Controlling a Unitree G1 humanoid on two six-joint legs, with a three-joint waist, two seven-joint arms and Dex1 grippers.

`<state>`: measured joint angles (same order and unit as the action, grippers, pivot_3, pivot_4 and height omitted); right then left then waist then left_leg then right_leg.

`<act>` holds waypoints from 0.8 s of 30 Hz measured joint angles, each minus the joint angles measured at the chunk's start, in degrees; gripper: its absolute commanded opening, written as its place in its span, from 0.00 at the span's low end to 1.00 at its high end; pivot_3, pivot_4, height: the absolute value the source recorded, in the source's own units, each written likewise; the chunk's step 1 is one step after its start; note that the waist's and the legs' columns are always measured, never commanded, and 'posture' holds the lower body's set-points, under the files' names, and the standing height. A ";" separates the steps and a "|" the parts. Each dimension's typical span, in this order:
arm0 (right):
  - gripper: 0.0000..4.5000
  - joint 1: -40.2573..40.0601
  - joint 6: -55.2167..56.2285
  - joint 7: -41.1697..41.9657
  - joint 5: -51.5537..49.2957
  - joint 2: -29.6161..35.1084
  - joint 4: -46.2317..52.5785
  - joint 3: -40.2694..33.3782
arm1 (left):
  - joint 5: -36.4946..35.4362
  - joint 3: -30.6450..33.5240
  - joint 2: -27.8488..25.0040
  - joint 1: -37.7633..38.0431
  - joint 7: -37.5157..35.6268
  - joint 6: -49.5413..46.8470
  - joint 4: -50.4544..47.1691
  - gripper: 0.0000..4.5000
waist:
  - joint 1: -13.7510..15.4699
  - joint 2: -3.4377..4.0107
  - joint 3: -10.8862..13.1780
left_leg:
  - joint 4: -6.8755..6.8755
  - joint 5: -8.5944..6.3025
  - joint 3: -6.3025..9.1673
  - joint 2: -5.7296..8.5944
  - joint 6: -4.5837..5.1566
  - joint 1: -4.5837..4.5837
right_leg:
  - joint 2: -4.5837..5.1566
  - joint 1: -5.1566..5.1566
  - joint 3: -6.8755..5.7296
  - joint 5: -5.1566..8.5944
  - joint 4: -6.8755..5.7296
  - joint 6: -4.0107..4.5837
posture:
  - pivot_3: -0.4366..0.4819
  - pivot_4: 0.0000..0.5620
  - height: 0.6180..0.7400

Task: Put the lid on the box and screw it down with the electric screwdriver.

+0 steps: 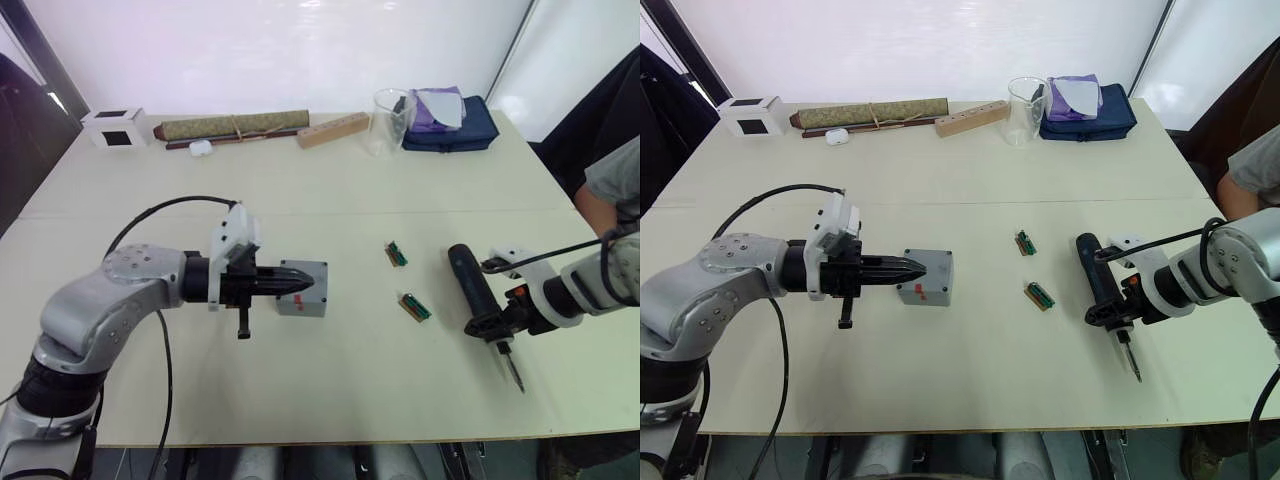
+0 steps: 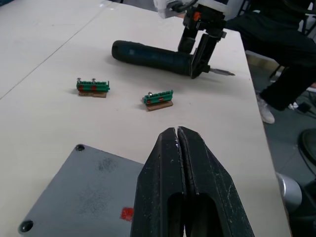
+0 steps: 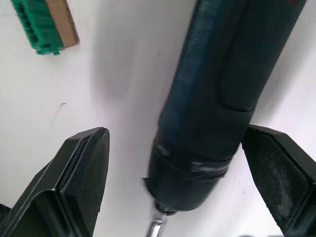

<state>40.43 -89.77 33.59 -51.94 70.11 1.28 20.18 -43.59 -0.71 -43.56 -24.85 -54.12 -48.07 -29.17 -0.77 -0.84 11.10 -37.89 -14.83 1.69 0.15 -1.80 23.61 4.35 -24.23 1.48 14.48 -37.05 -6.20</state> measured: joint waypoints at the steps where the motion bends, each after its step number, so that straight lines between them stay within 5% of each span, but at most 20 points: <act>1: 0.99 0.56 0.66 1.67 1.40 0.33 -0.25 1.45 | -0.29 0.02 0.03 0.13 0.47 -0.07 -0.43 0.00 | 0.00 -0.01 0.00 | 0.00 0.00 0.01 0.00 0.00 0.00 | 0.00 0.00 -0.01 0.00 0.00 0.00 | 0.48 0.27 1.00; 3: 0.99 1.48 1.66 4.69 4.18 0.39 -0.72 3.48 | -0.85 0.52 0.01 0.49 1.35 -0.12 -1.14 0.00 | 0.00 -0.05 -0.03 | -0.02 0.00 0.01 0.00 0.00 -0.02 | 0.00 0.03 -0.01 0.00 0.00 0.00 | 0.48 0.27 1.00; 6: 0.85 2.98 2.72 7.94 7.88 -0.01 -2.32 6.13 | -1.09 1.30 0.00 0.66 2.35 -0.22 -1.52 0.00 | -0.02 -0.16 -0.10 | -0.08 0.00 0.01 0.00 0.00 -0.07 | 0.00 0.14 -0.02 0.00 0.02 0.00 | 0.48 0.27 1.00; 12: 0.47 4.65 4.87 13.55 15.50 -0.72 -3.99 10.58 | -2.13 1.59 0.03 0.85 4.00 -0.39 -2.15 0.00 | -0.01 -0.43 -0.26 | -0.11 0.00 0.05 0.00 0.00 -0.15 | 0.00 0.25 -0.05 0.00 0.06 0.00 | 0.48 0.27 1.00; 24: 0.46 10.70 7.43 21.24 23.86 -3.77 -14.95 13.17 | -2.09 1.52 0.88 1.10 5.05 -0.26 -1.85 0.00 | -0.07 -0.39 -0.24 | -0.12 -0.01 0.04 0.08 -0.01 -0.22 | 0.12 0.47 -0.09 0.07 0.31 0.16 | 0.48 0.27 1.00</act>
<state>51.13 -82.34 54.83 -28.09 66.34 -13.67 33.35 -45.68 0.81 -42.68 -23.75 -49.06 -48.33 -31.02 -0.84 -1.23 10.86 -38.01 -14.84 1.72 0.23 -1.80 23.39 4.47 -23.76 1.39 14.56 -36.74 -6.04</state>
